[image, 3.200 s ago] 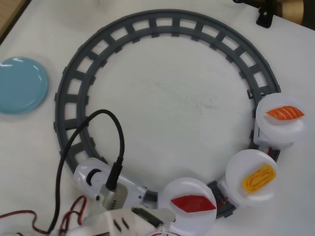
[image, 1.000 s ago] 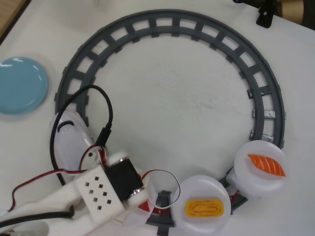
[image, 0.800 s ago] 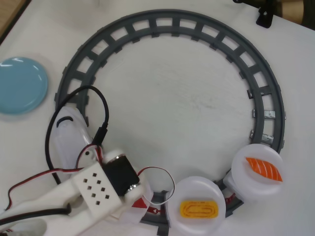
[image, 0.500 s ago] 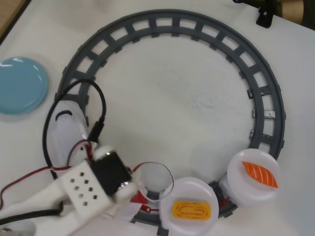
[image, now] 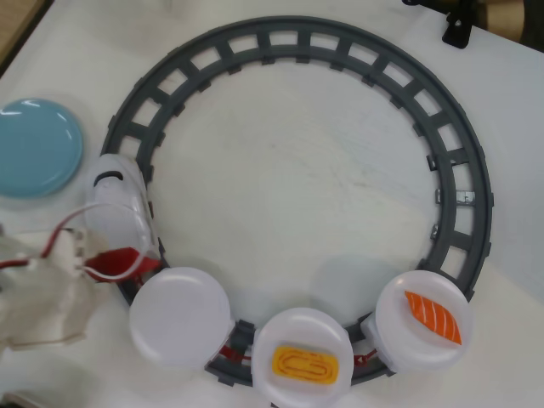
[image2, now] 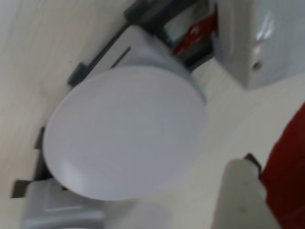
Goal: Pick up the sushi from the Shinkansen and put it on the blue dish
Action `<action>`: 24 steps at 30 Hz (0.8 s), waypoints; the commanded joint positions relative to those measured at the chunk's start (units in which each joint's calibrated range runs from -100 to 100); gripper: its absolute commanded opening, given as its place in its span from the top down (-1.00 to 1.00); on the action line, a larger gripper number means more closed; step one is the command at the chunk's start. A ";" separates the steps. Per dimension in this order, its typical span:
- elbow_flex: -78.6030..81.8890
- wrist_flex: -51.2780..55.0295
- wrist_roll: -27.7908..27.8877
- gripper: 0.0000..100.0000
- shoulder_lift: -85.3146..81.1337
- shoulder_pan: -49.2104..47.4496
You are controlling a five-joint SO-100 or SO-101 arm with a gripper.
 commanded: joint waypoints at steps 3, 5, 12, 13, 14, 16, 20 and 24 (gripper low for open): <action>5.73 -1.97 -1.94 0.94 -12.60 -14.98; 8.16 -4.18 -2.52 0.94 -14.84 -19.38; 17.27 -17.00 -4.61 0.94 -15.75 -30.73; 18.53 -18.96 -4.61 0.94 -15.67 -32.14; 19.52 -20.83 -4.61 0.94 -15.59 -33.37; 20.60 -24.22 -4.61 0.94 -14.34 -35.13; 19.07 -28.38 -4.61 0.94 -6.71 -36.02; 12.76 -29.57 -4.61 0.94 4.32 -35.40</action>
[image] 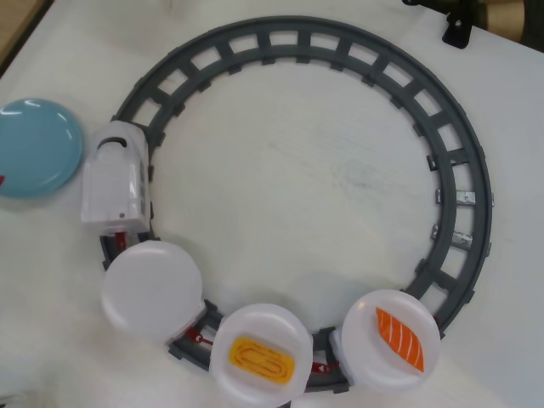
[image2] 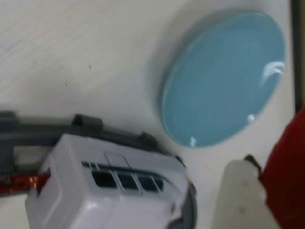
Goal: Pick up the sushi from the Shinkansen and put it on the blue dish
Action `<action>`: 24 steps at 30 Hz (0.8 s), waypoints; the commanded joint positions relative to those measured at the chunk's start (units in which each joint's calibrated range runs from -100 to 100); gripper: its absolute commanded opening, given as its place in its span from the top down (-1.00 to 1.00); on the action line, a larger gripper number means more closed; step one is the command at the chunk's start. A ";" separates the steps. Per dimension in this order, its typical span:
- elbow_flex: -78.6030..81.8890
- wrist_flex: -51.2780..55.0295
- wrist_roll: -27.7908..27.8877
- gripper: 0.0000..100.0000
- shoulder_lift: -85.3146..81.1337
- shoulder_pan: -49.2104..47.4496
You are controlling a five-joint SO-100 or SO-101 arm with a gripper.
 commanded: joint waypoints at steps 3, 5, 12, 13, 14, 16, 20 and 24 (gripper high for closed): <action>-12.49 -2.10 -0.32 0.94 14.47 -0.01; -17.36 -2.10 0.05 0.94 19.78 -0.36; -33.14 -1.00 0.10 0.94 34.80 -0.62; -34.95 -0.57 0.00 0.94 36.54 -0.80; -36.39 -0.32 -0.11 0.94 38.36 -1.59; -38.91 0.70 -0.21 0.94 42.01 -2.91; -41.98 1.38 -0.21 0.94 48.40 -4.06; -44.68 0.70 0.21 0.94 53.88 -3.27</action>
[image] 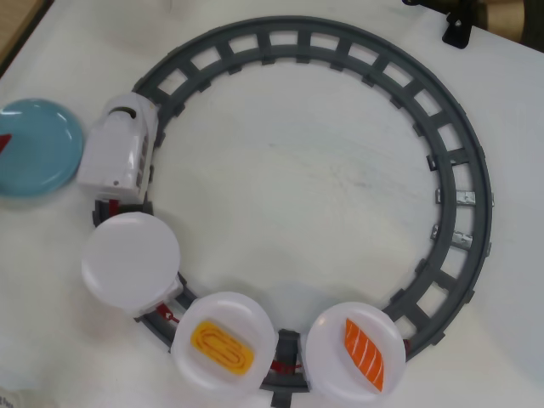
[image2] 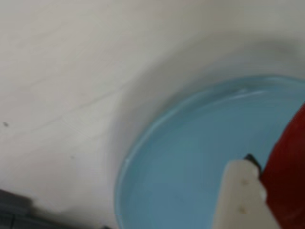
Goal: Pick up the sushi from the Shinkansen and put it on the blue dish
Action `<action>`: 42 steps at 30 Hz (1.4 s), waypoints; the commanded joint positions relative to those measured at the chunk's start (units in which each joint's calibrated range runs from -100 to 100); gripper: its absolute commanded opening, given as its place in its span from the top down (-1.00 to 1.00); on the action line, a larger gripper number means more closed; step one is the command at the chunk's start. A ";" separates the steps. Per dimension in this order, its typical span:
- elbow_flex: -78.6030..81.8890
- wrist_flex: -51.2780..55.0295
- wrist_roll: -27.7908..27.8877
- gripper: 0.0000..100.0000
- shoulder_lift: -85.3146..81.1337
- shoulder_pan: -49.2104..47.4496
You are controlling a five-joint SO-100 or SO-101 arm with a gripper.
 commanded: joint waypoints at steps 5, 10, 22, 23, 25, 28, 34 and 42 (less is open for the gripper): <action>-12.10 0.03 0.26 0.94 8.21 1.59; -17.60 0.37 0.21 0.94 13.11 2.12; -18.14 0.37 -0.16 0.80 15.10 4.24; -17.96 0.37 -0.16 0.76 15.10 4.32; -17.78 0.37 -0.16 0.71 15.10 4.85; -17.87 0.37 -0.16 0.71 15.10 5.12; -17.78 0.37 -0.21 0.71 15.10 5.03; -18.50 1.65 -0.21 0.71 13.35 5.03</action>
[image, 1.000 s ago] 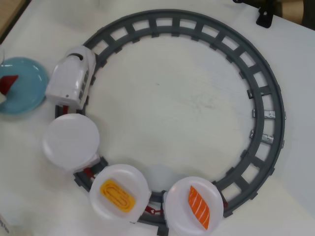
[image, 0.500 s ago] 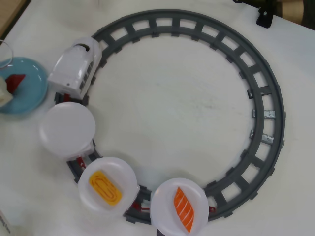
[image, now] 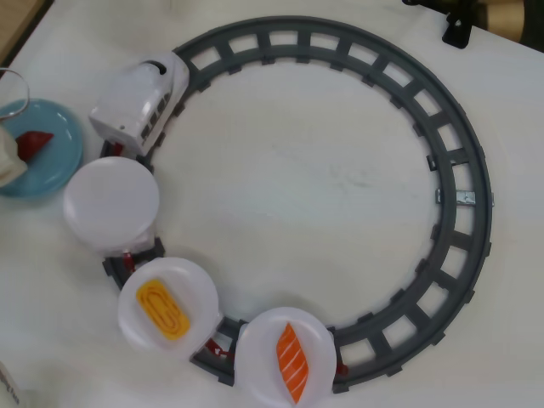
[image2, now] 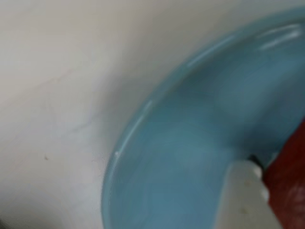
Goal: Pick up the sushi from the Shinkansen and put it on the blue dish
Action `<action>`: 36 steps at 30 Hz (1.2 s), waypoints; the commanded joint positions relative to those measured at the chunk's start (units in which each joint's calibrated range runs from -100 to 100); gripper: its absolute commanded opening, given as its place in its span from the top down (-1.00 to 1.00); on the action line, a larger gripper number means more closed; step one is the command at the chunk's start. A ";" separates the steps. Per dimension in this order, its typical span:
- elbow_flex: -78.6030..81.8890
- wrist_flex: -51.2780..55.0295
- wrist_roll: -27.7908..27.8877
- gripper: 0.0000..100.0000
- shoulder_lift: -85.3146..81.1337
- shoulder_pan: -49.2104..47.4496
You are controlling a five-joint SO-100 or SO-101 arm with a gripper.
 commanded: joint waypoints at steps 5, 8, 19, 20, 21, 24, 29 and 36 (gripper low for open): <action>-1.87 2.84 -0.26 0.71 -7.48 0.78; 0.66 2.92 -0.26 0.71 -12.37 0.87; 13.55 2.33 -0.32 0.71 -34.85 -1.07; 14.36 2.33 -0.58 0.72 -37.18 -1.60; 15.36 2.33 -1.52 0.72 -39.42 -2.22; 17.88 1.31 -5.75 0.72 -46.47 -4.50; 28.34 -4.47 -11.25 0.77 -59.49 -8.47; 54.67 -20.26 -11.93 0.94 -81.81 -8.73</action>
